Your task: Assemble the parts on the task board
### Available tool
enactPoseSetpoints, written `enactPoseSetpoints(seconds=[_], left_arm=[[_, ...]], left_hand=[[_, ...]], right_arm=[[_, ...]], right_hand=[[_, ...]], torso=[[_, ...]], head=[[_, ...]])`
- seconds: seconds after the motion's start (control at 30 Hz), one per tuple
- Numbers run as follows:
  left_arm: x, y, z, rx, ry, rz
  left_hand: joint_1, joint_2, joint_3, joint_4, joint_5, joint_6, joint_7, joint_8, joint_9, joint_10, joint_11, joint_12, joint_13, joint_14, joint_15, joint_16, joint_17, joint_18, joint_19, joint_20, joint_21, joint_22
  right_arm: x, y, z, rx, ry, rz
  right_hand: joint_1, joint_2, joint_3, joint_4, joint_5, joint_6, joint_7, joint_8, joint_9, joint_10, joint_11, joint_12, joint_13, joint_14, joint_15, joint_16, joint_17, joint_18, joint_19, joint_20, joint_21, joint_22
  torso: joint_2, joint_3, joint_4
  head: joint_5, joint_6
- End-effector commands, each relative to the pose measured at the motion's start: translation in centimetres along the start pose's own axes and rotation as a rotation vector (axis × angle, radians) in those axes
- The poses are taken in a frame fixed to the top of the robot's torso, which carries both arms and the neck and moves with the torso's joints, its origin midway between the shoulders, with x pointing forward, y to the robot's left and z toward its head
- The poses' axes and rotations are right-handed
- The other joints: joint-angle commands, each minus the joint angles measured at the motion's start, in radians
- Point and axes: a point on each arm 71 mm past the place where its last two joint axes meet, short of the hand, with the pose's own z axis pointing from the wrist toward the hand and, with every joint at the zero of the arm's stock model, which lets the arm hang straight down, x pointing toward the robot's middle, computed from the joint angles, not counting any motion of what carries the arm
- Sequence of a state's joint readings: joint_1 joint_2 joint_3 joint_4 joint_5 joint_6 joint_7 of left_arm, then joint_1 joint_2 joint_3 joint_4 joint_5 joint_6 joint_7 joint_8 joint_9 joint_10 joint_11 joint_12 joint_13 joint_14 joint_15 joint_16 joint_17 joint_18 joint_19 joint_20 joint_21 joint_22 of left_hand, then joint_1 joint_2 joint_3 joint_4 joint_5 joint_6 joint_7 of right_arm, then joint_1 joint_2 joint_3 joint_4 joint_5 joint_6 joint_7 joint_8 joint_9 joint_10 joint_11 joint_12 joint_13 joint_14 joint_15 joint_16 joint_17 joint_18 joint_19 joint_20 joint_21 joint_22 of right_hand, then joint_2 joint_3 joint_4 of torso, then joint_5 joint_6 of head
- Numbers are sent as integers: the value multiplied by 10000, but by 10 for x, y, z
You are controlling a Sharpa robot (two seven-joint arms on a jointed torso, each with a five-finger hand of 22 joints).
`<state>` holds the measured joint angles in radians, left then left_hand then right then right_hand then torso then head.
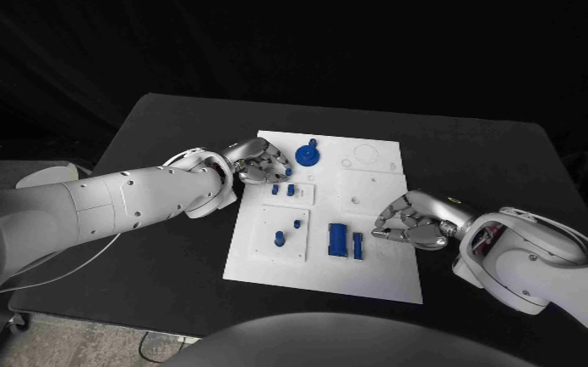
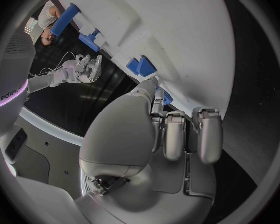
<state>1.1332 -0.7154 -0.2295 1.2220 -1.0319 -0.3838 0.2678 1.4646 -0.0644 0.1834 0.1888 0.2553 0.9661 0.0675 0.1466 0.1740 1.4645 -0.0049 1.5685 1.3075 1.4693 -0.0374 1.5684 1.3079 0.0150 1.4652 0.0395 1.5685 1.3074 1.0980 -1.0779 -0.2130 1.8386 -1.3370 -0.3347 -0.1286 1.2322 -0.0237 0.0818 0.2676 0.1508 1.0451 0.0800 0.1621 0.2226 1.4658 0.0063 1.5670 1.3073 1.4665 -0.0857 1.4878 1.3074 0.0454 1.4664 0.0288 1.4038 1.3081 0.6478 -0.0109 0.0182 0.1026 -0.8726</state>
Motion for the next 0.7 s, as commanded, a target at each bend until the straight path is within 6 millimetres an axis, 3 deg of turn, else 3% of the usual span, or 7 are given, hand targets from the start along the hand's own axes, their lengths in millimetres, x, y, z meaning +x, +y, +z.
enactPoseSetpoints(seconds=[0.03, 0.7], left_arm=[[1, 1, 0, -2, 106, -10], [-19, 14, -14, -277, -1063, 286]], left_hand=[[-1, -111, -64, -9, -59, -88, -2, -69, -17, 1063, 44, 23, 2633, 1015, 54, 24, 2629, -150, 1056, 76, 23, 2634], [30, -146, -115, 53, -35, -322, 123, -214, -45, 1063, 98, 23, 2633, 1015, 78, 24, 2629, -144, 1027, 112, 9, 2621]], right_arm=[[1, -1, 0, 67, 60, 5], [-2, 2, -1, -32, -234, -69]], right_hand=[[148, 0, 9, -71, -34, 34, 17, 9, 13, 1050, 9, 38, 2634, 722, 75, -23, 863, -53, 362, 48, -57, 2100], [340, -1, 3, -230, 126, -170, 44, -123, 7, 1050, 32, 38, 2634, 721, 85, -30, 844, -52, 359, 54, -63, 2098]], torso=[[-2, 0, 0], [-1, -3, 8]], head=[[7, 0], [40, 0]])
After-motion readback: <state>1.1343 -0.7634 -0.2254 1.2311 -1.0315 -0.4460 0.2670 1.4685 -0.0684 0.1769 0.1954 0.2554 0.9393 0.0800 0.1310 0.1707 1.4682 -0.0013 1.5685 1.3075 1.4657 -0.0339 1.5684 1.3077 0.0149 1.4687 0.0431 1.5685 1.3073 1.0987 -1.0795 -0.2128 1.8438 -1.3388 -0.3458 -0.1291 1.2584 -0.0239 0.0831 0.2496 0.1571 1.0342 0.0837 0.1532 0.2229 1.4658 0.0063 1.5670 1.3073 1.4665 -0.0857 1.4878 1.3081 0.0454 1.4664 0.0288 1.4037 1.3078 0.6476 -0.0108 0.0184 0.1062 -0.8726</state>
